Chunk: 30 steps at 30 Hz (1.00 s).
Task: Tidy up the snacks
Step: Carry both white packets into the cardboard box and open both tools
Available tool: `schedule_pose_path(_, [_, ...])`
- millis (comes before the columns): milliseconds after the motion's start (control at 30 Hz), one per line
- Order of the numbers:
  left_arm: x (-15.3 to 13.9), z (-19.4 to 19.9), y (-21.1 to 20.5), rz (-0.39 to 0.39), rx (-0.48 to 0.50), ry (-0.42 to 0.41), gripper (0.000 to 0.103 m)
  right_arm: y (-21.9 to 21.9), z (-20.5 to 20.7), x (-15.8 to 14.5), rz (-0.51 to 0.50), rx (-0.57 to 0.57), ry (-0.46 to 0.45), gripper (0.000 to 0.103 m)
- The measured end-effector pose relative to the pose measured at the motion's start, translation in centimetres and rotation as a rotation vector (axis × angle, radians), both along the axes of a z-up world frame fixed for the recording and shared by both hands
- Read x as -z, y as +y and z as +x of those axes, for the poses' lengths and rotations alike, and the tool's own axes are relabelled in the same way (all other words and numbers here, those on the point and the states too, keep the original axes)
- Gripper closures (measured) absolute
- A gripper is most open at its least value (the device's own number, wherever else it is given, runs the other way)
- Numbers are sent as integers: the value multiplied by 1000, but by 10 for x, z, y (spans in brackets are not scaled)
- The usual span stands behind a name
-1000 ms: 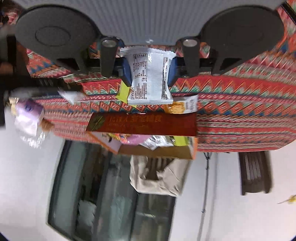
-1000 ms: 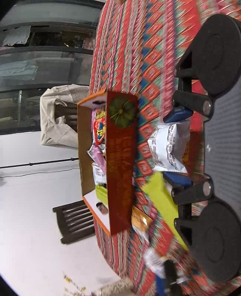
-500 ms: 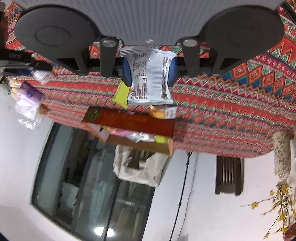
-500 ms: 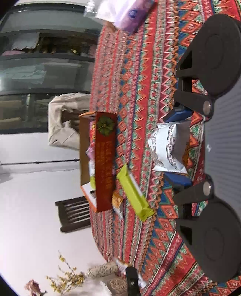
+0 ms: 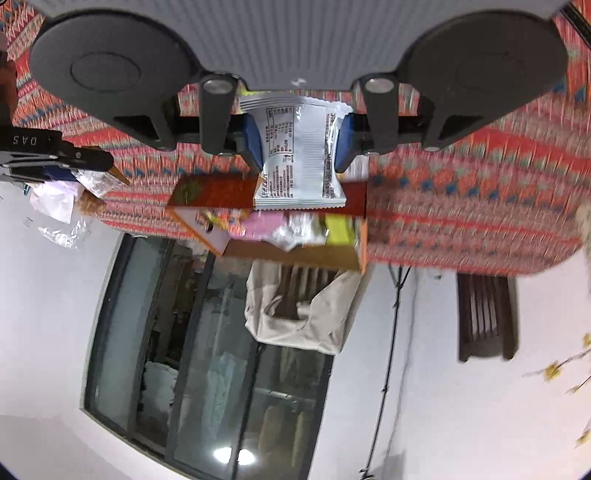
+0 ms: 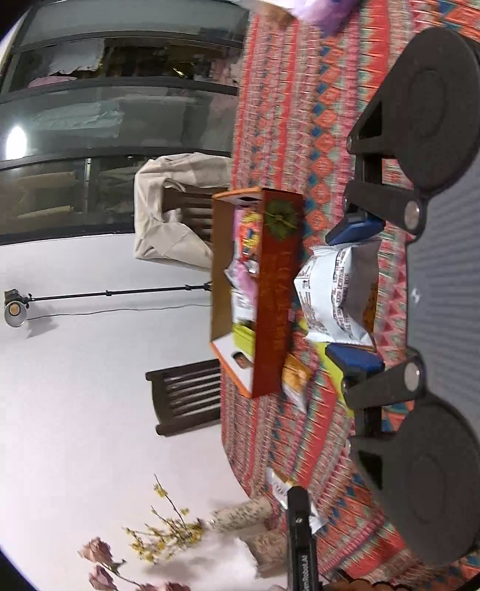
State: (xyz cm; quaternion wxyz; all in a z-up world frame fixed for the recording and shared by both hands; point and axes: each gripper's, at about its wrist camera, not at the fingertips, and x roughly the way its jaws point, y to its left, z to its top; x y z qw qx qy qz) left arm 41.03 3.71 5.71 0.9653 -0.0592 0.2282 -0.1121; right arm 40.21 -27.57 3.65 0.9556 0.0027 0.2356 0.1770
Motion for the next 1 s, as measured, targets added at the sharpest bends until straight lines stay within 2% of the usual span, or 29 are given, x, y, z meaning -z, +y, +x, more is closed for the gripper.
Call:
schedule_pose_path(33, [-6, 13, 0, 0, 10, -6, 62, 0, 0, 0, 0, 0, 0, 46])
schedule_pose_path(133, [-22, 56, 0, 2, 27, -17, 62, 4, 35, -18, 39, -33, -17, 44])
schedule_pose_path(233, [-30, 105, -1, 12, 17, -10, 62, 16, 80, -36, 70, -66, -20, 44])
schedule_pose_path(267, [-31, 119, -2, 13, 16, -8, 62, 29, 117, -42, 85, -84, 2, 44])
schedule_pose_path(300, [-32, 132, -1, 10, 14, -4, 62, 29, 117, -42, 85, -84, 2, 44])
schedule_pose_path(333, [-32, 146, 0, 3, 13, 4, 62, 36, 137, -43, 95, -99, 24, 44])
schedule_pose_path(433, [-25, 182, 0, 8, -5, 27, 62, 62, 194, -36, 89, -103, 76, 44])
schedule_pose_path(500, [-19, 198, -2, 25, -31, 32, 62, 82, 232, -22, 60, -94, 128, 44])
schedule_pose_path(633, [-7, 217, -4, 31, -12, 52, 62, 113, 289, 12, 65, -83, 243, 39])
schedule_pose_path(733, [2, 228, -5, 34, -11, 73, 62, 125, 303, 30, 98, -97, 276, 26])
schedule_pose_path(800, [9, 235, -5, 22, -8, 95, 62, 123, 302, 34, 108, -82, 278, 21])
schedule_pose_path(933, [25, 247, -9, 24, 2, 148, 61, 104, 292, 24, 65, -38, 240, 20])
schedule_pose_path(967, [30, 250, -12, 30, 7, 165, 56, 99, 289, 19, 43, -22, 223, 19])
schedule_pose_path(1000, [35, 254, -16, 45, 10, 180, 46, 94, 288, 16, 27, -13, 209, 17])
